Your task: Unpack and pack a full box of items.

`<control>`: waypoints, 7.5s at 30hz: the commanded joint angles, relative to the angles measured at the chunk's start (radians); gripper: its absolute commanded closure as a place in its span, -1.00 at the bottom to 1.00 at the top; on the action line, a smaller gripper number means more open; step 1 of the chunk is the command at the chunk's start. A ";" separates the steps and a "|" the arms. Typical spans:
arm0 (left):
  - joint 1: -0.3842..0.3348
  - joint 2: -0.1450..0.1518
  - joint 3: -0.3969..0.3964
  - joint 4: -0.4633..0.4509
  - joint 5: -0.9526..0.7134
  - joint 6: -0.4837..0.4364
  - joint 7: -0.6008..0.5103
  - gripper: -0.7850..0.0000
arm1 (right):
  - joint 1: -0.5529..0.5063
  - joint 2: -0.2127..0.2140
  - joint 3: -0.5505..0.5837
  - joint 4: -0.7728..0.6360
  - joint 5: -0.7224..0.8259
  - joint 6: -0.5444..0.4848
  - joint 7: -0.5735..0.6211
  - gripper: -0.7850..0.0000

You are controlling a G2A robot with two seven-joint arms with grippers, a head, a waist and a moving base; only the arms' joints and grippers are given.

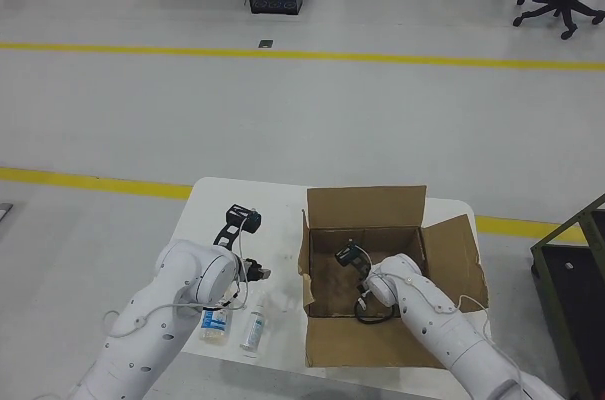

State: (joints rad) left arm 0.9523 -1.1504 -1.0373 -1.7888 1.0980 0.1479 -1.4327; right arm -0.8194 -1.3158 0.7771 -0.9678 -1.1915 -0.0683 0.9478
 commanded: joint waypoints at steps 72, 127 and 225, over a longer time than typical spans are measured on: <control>0.000 0.000 0.000 0.000 0.000 0.000 0.000 -1.00 | -0.656 0.178 1.039 -0.928 0.960 -0.376 -0.345 1.00; 0.000 0.000 0.000 0.000 0.000 0.000 0.000 -1.00 | -0.880 0.207 1.280 -0.722 0.715 -0.233 -0.411 1.00; 0.000 0.000 0.000 0.000 0.000 0.000 0.000 -1.00 | -0.974 0.200 1.228 -0.858 0.139 -0.200 -1.071 1.00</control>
State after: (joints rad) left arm 0.9523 -1.1504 -1.0373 -1.7888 1.0980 0.1479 -1.4327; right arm -1.7997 -1.1154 2.0152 -1.8006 -1.0224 -0.2785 -0.1298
